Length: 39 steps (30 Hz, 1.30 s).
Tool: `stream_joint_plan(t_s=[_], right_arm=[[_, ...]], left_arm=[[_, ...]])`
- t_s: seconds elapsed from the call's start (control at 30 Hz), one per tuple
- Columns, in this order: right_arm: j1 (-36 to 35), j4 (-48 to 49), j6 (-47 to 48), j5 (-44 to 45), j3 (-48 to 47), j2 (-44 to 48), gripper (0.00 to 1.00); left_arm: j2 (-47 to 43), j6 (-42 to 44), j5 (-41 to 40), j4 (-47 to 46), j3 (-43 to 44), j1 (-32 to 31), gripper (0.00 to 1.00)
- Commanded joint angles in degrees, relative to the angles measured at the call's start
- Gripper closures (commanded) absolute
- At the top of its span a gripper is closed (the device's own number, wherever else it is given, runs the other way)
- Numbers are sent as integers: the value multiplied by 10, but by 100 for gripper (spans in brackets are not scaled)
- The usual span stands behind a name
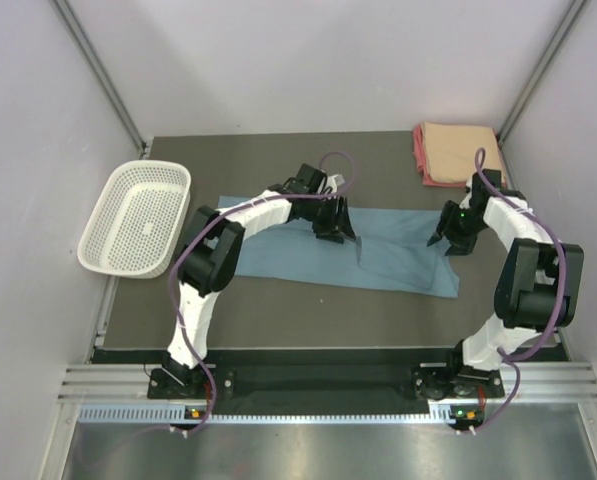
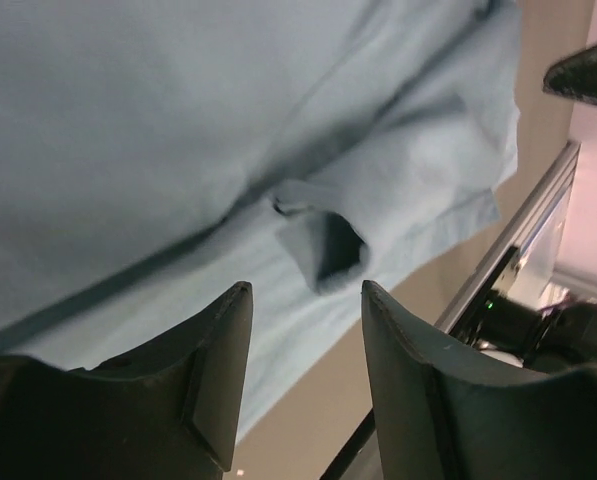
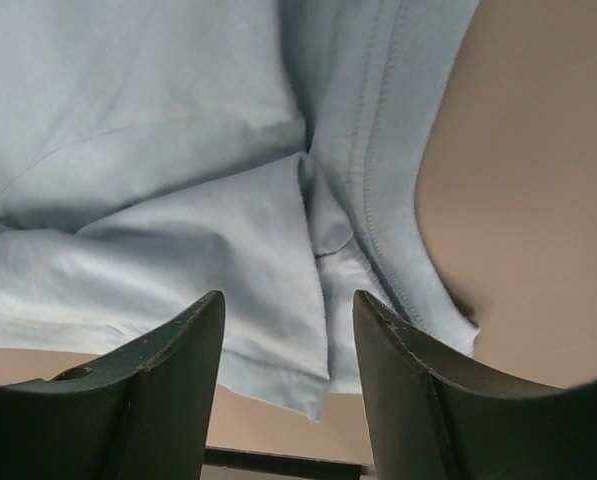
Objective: Fold and stack the t-shirts
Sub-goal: Fold the tshirt
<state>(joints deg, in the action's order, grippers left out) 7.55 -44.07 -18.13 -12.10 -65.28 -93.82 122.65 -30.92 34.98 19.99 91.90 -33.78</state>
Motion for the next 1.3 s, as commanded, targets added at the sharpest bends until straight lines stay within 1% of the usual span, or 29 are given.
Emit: stream_joint_plan(t_s=[0.0,0.17,0.23,0.4,0.47,0.5,0.6,0.7,0.77,1.1,1.13,1.17,1.27], right_arm=[[22,24,-11,-41,-22,-14,46],[33,42,-16,-76,-28,-38,45],[33,53,-17,-81,-27,-46,46],[33,67,-17,-77,-32,-62,49],[33,72,-17,-78,-37,-69,51],[34,72,-16,-78,-39,-71,52],[35,73,-14,-72,-49,-82,55],[36,72,-13,-73,-57,-94,59],[36,75,-13,-73,-59,-97,60],[36,87,-12,-85,-49,-104,65],[35,90,-13,-85,-49,-107,67],[35,92,-14,-85,-50,-107,69],[36,94,-14,-78,-53,-111,75]], left_arm=[[19,-62,13,-57,38,4,48],[40,-115,30,-75,36,0,51],[41,-113,32,-85,35,-3,52],[57,-132,82,-107,42,-3,58],[51,-143,86,-136,24,-4,56],[45,-144,90,-145,18,-4,51],[50,-150,88,-150,18,-4,46],[67,-155,91,-131,41,-4,45],[76,-158,93,-121,56,-4,46],[95,-192,98,-120,58,-5,50],[98,-196,98,-120,61,-5,52],[101,-198,97,-119,63,-5,56],[106,-192,91,-105,71,-5,63]])
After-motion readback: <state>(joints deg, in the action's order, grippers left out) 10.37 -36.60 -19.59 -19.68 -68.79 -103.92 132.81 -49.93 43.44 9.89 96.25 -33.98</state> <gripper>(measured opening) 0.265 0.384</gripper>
